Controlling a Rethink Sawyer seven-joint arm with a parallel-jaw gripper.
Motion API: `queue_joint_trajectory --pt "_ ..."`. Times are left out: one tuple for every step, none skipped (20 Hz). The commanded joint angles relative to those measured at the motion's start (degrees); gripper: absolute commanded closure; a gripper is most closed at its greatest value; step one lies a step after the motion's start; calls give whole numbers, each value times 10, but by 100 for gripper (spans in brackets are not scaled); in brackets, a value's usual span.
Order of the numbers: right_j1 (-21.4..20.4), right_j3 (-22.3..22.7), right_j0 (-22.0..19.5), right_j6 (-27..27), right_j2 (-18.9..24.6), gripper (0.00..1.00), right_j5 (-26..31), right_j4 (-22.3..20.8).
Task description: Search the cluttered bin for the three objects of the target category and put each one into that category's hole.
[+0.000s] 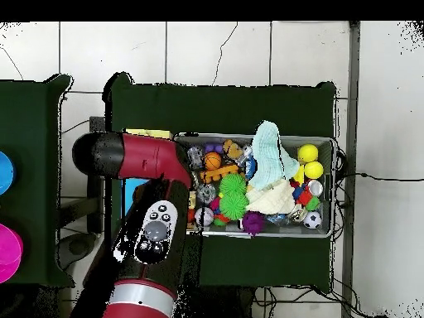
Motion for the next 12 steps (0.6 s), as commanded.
queue_joint_trajectory --pt "68 -24 -2 71 -46 100 -137 -81" --pt "63 -27 1 72 -43 100 -132 -78" --pt "61 -28 2 73 -39 100 -129 -74" --pt "57 -37 -1 70 -38 100 -121 -73" --pt "58 -43 -1 71 -38 100 -118 -72" --pt "60 -52 -10 65 -28 100 -107 -69" --pt "62 -55 -17 63 -20 100 -95 -66" --pt "68 -54 -26 65 -4 100 -80 -57" --pt "72 -49 -35 62 11 100 -64 -49" --pt "76 -45 -45 59 27 100 -48 -41" --pt "81 -47 -48 56 30 100 -43 -42" --pt "84 -40 -61 46 45 100 -39 -37"
